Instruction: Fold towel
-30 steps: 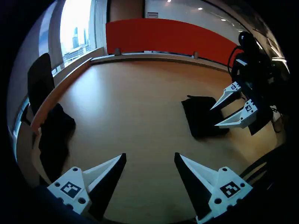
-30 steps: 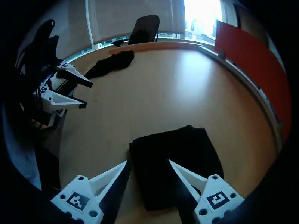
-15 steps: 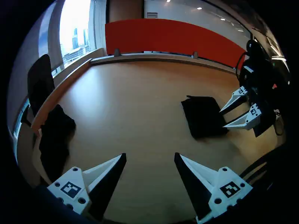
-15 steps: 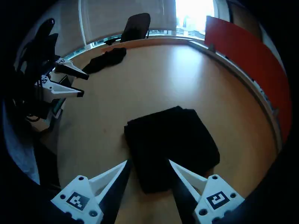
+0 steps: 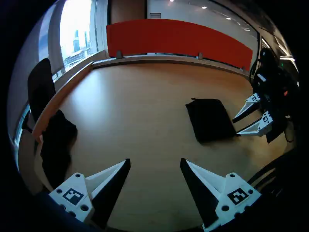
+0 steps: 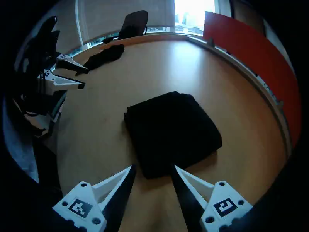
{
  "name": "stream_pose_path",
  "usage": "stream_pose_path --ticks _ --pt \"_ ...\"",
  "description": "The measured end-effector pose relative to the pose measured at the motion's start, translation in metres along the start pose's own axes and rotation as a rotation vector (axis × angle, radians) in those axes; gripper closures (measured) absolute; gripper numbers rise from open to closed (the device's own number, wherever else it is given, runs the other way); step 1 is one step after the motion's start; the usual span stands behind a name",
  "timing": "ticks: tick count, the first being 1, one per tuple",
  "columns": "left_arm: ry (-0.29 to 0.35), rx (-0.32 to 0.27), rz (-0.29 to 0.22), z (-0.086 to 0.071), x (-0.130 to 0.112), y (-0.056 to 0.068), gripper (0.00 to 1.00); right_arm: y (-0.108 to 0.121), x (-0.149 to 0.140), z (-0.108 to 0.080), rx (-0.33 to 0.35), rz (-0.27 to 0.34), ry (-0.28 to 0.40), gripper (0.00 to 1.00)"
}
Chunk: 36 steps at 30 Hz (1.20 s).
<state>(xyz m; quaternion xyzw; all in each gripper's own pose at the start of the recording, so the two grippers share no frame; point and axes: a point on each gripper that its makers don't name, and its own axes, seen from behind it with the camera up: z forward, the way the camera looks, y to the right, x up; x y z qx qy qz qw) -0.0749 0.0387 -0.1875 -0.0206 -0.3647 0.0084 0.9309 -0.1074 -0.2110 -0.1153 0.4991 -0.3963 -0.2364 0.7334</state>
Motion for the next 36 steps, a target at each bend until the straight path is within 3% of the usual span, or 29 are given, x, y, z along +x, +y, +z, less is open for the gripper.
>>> stream_pose_path --ticks 12,26,36 --pt "0.000 -0.004 0.002 0.000 -0.002 0.002 0.05 -0.006 -0.019 0.001 -0.018 0.043 -0.019 0.33" --pt "0.001 -0.004 0.001 -0.002 -0.003 0.002 0.05 -0.009 -0.024 0.009 -0.031 0.085 -0.031 0.44" --pt "0.000 -0.006 0.002 -0.001 -0.004 0.001 0.05 -0.003 -0.021 0.014 -0.054 0.117 -0.023 0.65"
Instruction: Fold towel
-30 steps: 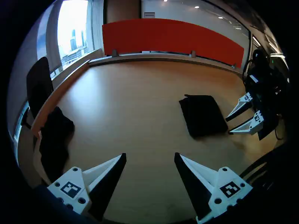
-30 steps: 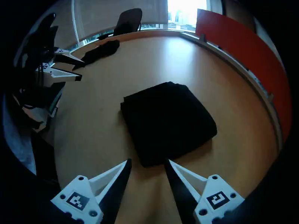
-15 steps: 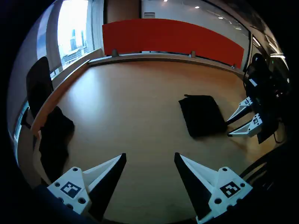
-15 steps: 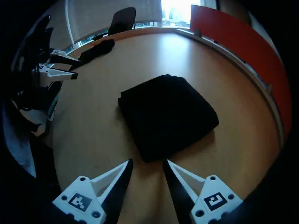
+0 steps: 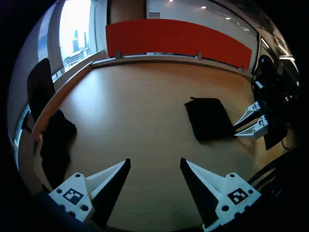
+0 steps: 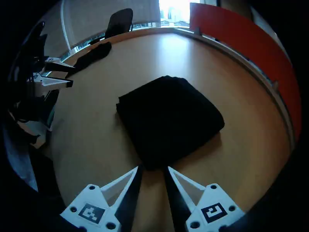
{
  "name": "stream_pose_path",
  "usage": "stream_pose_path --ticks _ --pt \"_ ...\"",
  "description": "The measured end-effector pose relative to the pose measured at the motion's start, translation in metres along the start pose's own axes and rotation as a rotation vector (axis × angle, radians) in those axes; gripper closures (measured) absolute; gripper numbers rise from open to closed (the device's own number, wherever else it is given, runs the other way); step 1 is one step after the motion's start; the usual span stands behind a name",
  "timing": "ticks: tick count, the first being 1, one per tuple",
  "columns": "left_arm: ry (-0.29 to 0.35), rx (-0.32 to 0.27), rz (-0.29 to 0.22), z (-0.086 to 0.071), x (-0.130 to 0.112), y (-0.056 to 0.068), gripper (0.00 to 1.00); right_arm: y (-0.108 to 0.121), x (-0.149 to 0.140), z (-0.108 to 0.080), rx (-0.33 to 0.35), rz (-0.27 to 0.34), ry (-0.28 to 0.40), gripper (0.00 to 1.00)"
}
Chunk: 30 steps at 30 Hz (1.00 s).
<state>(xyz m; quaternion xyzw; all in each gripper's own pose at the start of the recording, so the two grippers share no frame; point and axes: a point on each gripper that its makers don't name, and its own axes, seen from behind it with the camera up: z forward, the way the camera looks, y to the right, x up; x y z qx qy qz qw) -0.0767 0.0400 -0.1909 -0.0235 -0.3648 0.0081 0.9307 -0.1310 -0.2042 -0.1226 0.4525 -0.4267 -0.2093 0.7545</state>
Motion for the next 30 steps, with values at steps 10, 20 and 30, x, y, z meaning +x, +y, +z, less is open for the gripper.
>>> stream_pose_path --ticks 10,20,30 --pt "-0.003 -0.001 -0.001 0.000 -0.001 0.000 0.04 0.004 0.000 0.001 -0.013 0.008 0.002 0.93" --pt "0.000 -0.005 -0.001 0.000 0.001 -0.001 0.05 0.008 0.008 -0.006 -0.028 -0.010 0.023 0.99" --pt "0.004 -0.008 -0.006 0.000 0.001 -0.002 0.05 0.017 0.039 -0.024 -0.053 -0.043 0.075 0.99"
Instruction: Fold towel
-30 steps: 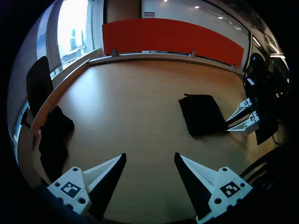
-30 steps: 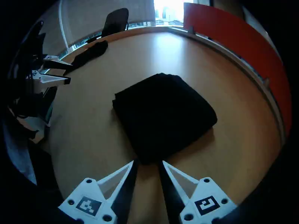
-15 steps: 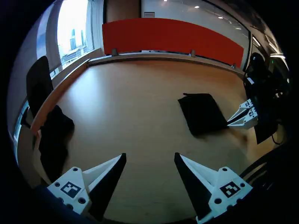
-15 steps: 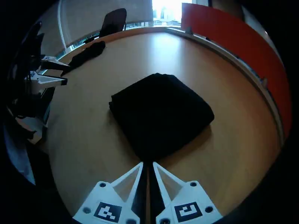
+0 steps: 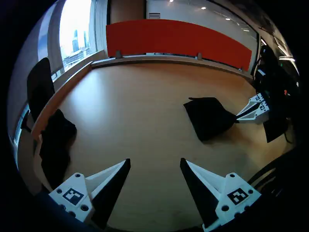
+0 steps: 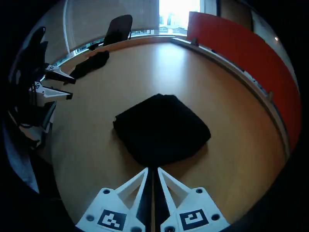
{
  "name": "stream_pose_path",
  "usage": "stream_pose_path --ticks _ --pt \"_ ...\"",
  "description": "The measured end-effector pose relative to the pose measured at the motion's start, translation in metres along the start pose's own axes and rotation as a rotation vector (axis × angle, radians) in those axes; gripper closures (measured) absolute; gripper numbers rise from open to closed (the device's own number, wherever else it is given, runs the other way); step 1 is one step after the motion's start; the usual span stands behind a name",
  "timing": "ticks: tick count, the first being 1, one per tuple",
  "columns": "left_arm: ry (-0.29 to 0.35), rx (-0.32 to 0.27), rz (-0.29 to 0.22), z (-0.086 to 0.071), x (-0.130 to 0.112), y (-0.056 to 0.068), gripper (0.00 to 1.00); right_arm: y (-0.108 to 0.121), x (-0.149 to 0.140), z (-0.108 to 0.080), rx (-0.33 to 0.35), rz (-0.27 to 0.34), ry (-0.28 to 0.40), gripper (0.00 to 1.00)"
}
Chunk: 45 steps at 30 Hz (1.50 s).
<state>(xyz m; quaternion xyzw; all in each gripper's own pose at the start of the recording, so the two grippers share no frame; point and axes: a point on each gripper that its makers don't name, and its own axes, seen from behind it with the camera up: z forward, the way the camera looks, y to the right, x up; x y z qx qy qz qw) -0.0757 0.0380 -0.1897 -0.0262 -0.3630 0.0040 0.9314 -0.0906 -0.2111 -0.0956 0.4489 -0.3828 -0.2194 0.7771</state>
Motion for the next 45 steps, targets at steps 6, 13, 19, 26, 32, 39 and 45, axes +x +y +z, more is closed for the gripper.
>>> stream_pose_path --ticks 6,13,19,26,32,39,45 --pt "0.005 -0.003 -0.008 0.000 0.002 0.000 0.05 0.015 0.033 -0.010 -0.033 -0.027 0.048 0.99" --pt "0.015 -0.003 -0.009 -0.002 0.005 0.002 0.05 0.030 0.073 -0.020 -0.058 -0.053 0.111 0.99" --pt "0.025 0.000 -0.010 -0.004 0.008 0.001 0.05 0.040 0.103 -0.033 -0.074 -0.091 0.156 0.99" --pt "0.035 0.003 -0.009 -0.006 0.011 -0.001 0.05 0.051 0.137 -0.052 -0.091 -0.113 0.207 0.99" --pt "0.045 0.004 -0.010 -0.006 0.016 -0.001 0.05 0.061 0.151 -0.069 -0.115 -0.115 0.233 0.99" --pt "0.049 -0.004 -0.006 -0.006 0.018 0.002 0.05 0.073 0.150 -0.088 -0.141 -0.117 0.233 0.99" --pt "0.051 -0.009 0.000 -0.005 0.020 0.004 0.05 0.084 0.143 -0.104 -0.162 -0.101 0.228 0.99"
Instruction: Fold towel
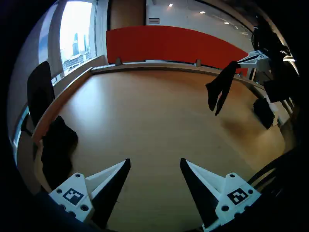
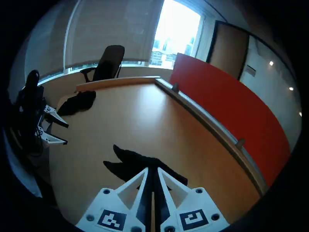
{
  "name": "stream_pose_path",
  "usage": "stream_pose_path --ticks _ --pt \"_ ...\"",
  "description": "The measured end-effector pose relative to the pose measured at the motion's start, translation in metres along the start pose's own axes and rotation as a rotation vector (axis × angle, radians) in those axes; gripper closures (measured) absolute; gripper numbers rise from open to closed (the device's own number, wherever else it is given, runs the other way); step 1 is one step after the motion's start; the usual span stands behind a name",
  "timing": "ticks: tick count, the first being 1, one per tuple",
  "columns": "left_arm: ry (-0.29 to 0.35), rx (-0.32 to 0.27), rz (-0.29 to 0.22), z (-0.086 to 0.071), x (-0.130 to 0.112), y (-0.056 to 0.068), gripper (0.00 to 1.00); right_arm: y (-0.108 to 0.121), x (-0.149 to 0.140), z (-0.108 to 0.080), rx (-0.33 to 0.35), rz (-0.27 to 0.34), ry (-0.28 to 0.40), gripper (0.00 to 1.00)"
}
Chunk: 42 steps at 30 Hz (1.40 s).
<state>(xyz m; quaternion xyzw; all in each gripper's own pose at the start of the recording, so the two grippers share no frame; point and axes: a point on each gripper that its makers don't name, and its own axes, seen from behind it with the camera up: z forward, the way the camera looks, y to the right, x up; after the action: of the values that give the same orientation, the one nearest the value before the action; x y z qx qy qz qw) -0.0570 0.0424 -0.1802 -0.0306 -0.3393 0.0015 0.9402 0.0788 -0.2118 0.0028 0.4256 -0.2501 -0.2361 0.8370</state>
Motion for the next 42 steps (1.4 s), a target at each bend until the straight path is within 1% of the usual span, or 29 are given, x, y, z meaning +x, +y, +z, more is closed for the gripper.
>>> stream_pose_path --ticks 8,14,20,29,36,42 --pt "0.002 -0.008 0.004 0.003 0.003 0.004 0.05 0.025 -0.004 -0.023 -0.027 0.013 -0.007 0.99" --pt "0.004 -0.010 0.006 0.005 0.005 0.007 0.05 0.044 -0.013 -0.043 -0.050 0.018 -0.019 0.99" --pt "0.002 -0.010 0.006 0.006 0.007 0.010 0.05 0.062 -0.023 -0.059 -0.072 0.036 -0.027 0.99" --pt "0.000 -0.006 0.008 0.008 0.010 0.010 0.05 0.089 -0.044 -0.080 -0.108 0.075 -0.042 0.99" --pt "-0.005 -0.004 0.014 0.010 0.011 0.012 0.05 0.114 -0.062 -0.099 -0.145 0.085 -0.068 0.99" --pt "-0.009 -0.005 0.016 0.012 0.012 0.014 0.05 0.135 -0.078 -0.112 -0.174 0.107 -0.090 0.99"
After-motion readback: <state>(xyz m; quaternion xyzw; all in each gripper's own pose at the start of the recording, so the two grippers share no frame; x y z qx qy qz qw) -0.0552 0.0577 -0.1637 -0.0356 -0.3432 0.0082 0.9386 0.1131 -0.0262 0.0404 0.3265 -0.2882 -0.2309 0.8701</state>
